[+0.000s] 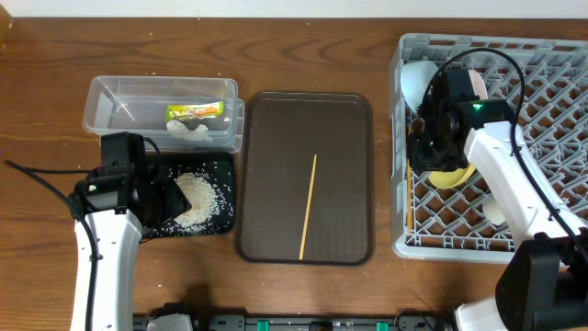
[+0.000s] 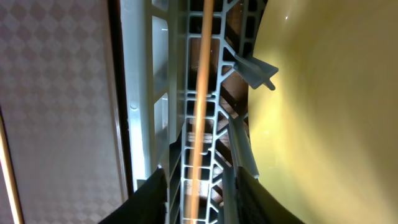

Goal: Sort waste into correct bins and load items into the dishwasher rack
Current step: 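Return the right gripper to the remaining chopstick on the tray, then grasp the second chopstick and insert it into the rack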

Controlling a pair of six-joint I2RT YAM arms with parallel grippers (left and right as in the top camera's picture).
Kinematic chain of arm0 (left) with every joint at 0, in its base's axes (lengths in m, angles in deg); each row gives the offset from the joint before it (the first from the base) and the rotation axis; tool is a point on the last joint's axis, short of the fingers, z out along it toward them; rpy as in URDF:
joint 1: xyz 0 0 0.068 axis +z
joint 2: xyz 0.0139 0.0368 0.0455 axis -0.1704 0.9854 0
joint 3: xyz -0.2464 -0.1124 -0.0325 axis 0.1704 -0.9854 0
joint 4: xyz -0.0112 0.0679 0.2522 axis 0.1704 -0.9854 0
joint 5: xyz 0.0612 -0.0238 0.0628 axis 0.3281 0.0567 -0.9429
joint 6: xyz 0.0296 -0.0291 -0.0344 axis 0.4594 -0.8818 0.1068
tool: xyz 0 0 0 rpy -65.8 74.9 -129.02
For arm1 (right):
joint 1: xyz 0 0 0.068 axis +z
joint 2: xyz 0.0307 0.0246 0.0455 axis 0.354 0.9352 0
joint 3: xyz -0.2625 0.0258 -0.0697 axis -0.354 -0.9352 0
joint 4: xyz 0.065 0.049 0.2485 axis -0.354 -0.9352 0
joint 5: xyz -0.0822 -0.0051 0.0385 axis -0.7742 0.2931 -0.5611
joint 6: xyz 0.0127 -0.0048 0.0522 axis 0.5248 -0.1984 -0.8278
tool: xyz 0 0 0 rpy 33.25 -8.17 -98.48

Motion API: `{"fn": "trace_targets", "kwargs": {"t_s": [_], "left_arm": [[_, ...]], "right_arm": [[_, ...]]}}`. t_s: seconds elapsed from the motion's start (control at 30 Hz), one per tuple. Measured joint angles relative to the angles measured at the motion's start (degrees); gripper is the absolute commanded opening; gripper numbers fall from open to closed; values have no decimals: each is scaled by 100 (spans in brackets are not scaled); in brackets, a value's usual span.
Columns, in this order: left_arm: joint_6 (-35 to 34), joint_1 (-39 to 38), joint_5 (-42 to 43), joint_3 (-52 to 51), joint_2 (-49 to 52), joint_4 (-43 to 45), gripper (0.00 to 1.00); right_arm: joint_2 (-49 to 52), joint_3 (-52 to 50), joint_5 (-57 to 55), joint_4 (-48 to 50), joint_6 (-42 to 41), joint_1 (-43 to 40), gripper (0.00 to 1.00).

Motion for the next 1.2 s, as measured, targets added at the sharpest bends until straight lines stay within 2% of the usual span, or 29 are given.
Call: {"fn": "trace_targets", "kwargs": {"t_s": [0.23, 0.43, 0.63, 0.9, 1.2], "left_arm": [[0, 0, 0, 0, 0, 0, 72], [0, 0, 0, 0, 0, 0, 72], [0, 0, 0, 0, 0, 2, 72], [0, 0, 0, 0, 0, 0, 72], [0, 0, 0, 0, 0, 0, 72]], "right_arm": [[-214, 35, 181, 22, 2, 0, 38], [-778, 160, 957, 555, -2, 79, 44], [-828, 221, 1366, 857, -48, 907, 52], [-120, 221, 1169, 1097, -385, 2282, 52], [1130, 221, 846, 1163, -1134, 3049, 50]]}}
